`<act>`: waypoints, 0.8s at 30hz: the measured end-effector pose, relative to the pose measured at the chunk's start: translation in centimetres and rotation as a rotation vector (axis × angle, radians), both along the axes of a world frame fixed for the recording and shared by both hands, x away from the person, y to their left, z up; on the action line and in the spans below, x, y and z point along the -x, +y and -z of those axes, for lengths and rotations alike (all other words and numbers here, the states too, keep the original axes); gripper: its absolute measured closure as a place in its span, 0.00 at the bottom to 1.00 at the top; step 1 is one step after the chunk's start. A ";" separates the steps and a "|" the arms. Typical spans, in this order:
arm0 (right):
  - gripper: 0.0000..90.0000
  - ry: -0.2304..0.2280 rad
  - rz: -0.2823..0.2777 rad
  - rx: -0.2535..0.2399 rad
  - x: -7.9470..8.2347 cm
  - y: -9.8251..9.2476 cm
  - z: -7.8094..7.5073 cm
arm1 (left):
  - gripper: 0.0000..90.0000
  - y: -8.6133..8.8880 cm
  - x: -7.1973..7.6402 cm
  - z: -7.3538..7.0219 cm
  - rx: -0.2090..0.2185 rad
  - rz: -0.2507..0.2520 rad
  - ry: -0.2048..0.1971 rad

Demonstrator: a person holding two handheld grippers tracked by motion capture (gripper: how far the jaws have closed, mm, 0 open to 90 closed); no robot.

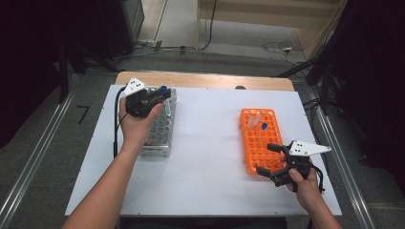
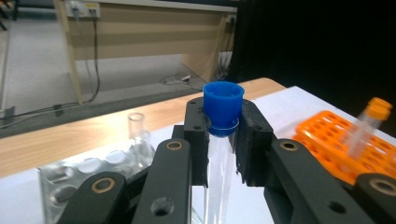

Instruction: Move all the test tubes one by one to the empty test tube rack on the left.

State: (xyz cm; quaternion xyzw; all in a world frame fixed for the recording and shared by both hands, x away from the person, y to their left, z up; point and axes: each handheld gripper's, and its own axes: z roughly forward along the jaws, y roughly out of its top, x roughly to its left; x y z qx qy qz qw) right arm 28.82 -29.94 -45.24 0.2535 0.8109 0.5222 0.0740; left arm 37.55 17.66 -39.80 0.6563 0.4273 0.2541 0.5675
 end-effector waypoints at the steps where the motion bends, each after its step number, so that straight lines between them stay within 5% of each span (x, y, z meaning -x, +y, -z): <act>1: 0.00 -0.001 0.000 0.001 0.0 0.0 0.0 | 0.85 0.1 -0.3 -0.1 0.003 -0.007 -0.001; 10: 0.00 0.002 -0.005 0.002 0.0 -0.1 0.1 | 0.85 0.2 -2.7 -0.1 0.010 -0.071 -0.020; 24: 0.00 0.005 -0.001 -0.001 0.0 -0.2 0.1 | 0.85 -0.8 -5.0 1.9 -0.022 -0.123 -0.023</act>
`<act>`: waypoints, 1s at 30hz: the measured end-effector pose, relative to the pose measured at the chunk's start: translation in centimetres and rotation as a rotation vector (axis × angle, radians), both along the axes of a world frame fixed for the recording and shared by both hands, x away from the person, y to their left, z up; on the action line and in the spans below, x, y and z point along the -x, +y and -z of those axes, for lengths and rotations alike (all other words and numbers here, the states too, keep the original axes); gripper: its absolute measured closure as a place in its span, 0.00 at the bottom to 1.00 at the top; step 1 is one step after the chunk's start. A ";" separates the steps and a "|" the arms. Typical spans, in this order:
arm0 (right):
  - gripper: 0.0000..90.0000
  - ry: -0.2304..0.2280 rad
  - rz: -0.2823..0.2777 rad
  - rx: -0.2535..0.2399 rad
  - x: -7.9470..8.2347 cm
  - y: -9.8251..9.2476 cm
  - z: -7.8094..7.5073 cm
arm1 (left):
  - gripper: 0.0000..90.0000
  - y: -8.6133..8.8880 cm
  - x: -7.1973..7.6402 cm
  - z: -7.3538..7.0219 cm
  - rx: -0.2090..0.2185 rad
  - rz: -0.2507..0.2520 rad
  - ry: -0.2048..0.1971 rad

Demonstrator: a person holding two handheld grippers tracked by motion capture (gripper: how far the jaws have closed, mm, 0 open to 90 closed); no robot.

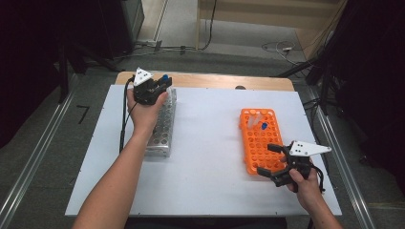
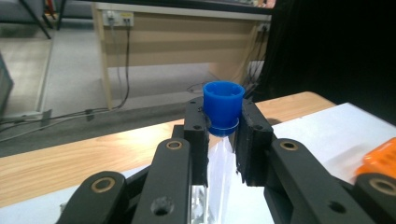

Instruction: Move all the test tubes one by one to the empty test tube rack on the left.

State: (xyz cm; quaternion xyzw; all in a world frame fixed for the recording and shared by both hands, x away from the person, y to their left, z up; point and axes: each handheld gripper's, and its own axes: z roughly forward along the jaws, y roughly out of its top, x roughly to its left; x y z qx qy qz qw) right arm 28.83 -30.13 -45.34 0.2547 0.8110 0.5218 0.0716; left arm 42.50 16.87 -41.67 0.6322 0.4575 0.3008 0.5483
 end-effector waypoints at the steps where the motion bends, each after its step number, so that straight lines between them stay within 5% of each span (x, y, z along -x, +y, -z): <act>1: 0.00 0.000 0.001 0.000 0.0 0.0 0.0 | 0.85 0.0 -0.1 0.1 -0.003 -0.005 0.003; 13: 0.00 0.000 0.003 0.000 -0.1 -0.1 0.1 | 0.85 -0.7 0.1 0.9 -0.078 -0.024 0.074; 30: 0.00 0.004 0.006 -0.001 -0.2 0.0 0.2 | 0.84 -0.8 0.2 1.4 -0.115 -0.020 0.159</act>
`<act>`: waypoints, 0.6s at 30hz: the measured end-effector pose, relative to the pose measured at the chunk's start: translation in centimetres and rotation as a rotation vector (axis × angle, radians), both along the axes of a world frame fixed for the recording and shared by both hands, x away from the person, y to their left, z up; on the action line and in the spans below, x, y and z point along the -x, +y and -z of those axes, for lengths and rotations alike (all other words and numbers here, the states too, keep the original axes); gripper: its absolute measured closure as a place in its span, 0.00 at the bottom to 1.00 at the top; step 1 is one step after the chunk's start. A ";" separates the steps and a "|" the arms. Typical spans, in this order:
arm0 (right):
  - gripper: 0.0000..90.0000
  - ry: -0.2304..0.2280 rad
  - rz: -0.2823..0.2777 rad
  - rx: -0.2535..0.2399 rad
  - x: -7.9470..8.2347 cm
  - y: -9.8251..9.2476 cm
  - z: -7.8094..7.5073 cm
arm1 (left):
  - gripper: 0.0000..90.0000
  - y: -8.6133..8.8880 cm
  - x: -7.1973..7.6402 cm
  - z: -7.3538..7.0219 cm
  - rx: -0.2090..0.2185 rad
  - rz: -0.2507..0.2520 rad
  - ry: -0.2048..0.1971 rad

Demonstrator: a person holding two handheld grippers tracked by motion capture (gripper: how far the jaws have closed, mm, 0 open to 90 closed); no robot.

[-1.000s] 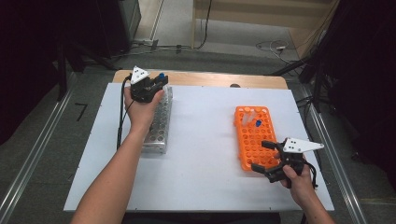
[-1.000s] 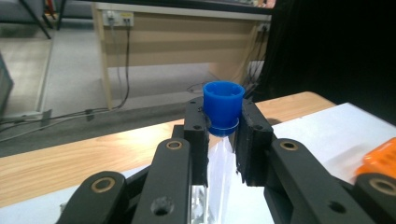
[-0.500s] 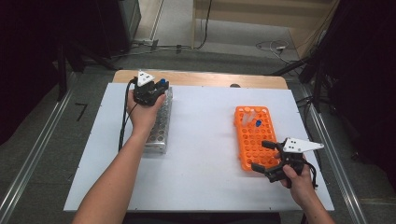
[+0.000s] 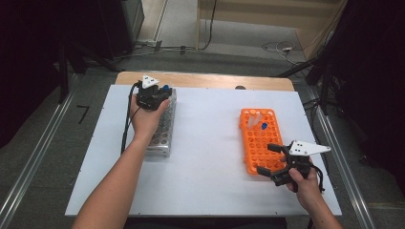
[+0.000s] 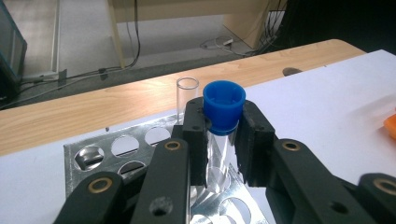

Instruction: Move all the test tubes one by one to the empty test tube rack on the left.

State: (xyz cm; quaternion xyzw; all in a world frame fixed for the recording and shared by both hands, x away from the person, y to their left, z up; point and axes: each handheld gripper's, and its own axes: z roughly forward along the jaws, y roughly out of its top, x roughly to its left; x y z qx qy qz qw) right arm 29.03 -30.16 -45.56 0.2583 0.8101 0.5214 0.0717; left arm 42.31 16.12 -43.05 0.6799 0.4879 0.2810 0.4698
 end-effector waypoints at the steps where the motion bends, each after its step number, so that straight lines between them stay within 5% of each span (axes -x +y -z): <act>1: 0.00 0.001 -0.001 -0.001 0.0 0.0 0.0 | 0.83 0.0 -0.1 0.0 0.010 0.005 0.004; 10: 0.00 0.008 0.006 -0.004 -0.1 -0.1 0.0 | 0.62 0.3 0.1 -0.1 0.064 0.006 0.056; 18: 0.00 0.006 0.010 -0.005 -0.2 -0.1 0.1 | 0.26 0.1 2.0 -1.6 0.119 0.054 0.016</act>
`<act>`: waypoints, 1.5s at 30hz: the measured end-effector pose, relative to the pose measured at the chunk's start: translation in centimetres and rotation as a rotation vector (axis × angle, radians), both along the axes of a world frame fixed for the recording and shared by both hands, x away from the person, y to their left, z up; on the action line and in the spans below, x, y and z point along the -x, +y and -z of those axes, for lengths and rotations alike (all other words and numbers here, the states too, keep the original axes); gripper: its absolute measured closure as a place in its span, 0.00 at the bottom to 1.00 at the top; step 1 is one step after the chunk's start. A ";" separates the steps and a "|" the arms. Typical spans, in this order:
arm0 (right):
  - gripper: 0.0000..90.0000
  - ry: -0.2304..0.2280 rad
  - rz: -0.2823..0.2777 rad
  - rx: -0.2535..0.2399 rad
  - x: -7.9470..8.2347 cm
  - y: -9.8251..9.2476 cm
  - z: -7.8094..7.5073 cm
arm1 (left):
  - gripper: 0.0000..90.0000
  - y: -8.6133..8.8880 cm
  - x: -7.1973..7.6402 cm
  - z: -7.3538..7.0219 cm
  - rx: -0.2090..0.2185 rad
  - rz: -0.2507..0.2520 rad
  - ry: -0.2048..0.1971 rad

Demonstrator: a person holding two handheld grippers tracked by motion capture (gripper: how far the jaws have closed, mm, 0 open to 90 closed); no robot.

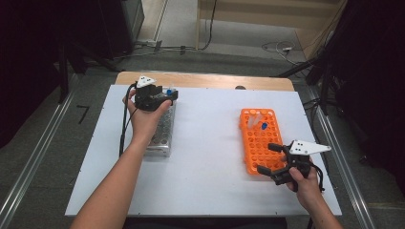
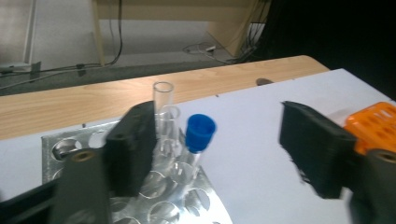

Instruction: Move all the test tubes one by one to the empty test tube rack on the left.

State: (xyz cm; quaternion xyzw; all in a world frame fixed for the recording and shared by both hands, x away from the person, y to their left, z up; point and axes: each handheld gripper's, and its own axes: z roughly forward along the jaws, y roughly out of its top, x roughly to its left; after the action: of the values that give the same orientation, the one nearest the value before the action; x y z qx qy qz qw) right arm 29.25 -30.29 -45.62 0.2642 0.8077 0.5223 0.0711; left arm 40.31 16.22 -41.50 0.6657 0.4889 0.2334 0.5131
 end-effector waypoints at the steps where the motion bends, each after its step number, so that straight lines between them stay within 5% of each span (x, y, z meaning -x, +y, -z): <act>1: 0.00 0.001 0.001 -0.001 0.0 0.0 0.0 | 0.22 -0.1 0.3 -0.2 -0.007 0.007 -0.002; 11: 0.00 0.004 0.011 0.002 -0.1 0.2 -0.1 | 0.01 0.3 4.2 -1.8 0.021 0.063 -0.052; 21: 0.00 0.000 0.030 -0.001 -0.4 0.6 -0.4 | 0.00 0.0 8.4 -1.5 0.016 0.118 -0.075; 28: 0.00 -0.003 0.055 0.022 -0.8 0.8 -0.6 | 0.00 -0.6 11.1 0.0 0.016 0.136 -0.078; 36: 0.02 0.024 0.105 0.031 -1.9 1.2 -0.9 | 0.00 -1.1 13.0 1.0 0.027 0.157 -0.086; 45: 0.05 0.054 0.182 0.077 -4.0 1.2 -0.5 | 0.00 -1.8 13.4 2.3 0.011 0.186 -0.064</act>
State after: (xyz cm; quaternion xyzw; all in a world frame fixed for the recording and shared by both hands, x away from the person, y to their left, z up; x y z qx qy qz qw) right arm 33.21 -29.04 -45.15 0.3476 0.8014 0.4750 0.1064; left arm 26.93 14.41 -43.76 0.6976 0.4098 0.2029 0.5516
